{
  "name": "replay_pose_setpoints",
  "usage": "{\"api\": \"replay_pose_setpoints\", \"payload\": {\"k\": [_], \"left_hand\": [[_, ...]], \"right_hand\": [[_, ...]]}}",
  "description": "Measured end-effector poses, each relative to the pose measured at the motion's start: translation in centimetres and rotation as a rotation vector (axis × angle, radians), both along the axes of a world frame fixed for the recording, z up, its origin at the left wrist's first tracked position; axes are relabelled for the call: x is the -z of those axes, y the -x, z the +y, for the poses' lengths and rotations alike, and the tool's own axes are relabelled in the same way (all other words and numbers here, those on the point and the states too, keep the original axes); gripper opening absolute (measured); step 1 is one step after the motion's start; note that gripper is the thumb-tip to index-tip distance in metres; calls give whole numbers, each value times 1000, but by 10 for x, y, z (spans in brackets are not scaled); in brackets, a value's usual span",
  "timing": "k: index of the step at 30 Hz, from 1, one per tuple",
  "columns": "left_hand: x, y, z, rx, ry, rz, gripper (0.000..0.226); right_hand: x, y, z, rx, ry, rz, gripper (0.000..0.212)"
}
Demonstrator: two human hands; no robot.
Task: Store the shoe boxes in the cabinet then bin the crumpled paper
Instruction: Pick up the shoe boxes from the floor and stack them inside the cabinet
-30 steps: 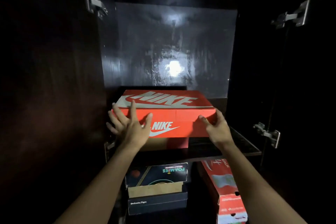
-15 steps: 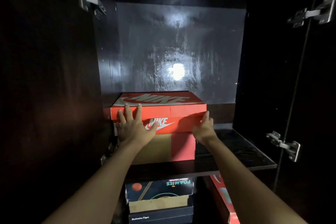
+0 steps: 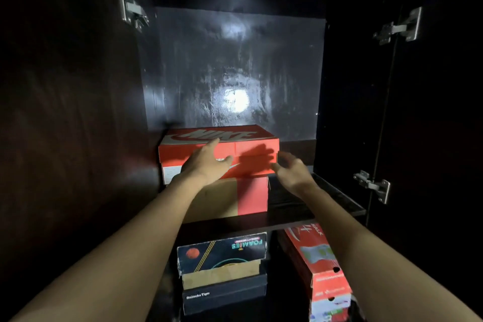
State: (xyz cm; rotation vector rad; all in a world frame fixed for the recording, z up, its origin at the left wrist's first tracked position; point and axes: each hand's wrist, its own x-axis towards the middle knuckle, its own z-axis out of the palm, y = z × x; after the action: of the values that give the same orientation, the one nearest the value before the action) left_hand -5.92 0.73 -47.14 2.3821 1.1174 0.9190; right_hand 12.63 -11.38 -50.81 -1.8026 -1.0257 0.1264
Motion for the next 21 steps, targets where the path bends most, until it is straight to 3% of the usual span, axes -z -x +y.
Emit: {"api": "replay_pose_setpoints", "payload": {"k": [5,12,21], "left_hand": [[15,16,-54,258,37,-24,48],[69,27,-123,497,134,-62,37],[153,-16,-214,815,237,49,33]], "right_hand": [[11,29,-64,31,17,-24,48],[49,74,-158,129,72,-14,54],[137,95,-300,465,216,-73,56]]}}
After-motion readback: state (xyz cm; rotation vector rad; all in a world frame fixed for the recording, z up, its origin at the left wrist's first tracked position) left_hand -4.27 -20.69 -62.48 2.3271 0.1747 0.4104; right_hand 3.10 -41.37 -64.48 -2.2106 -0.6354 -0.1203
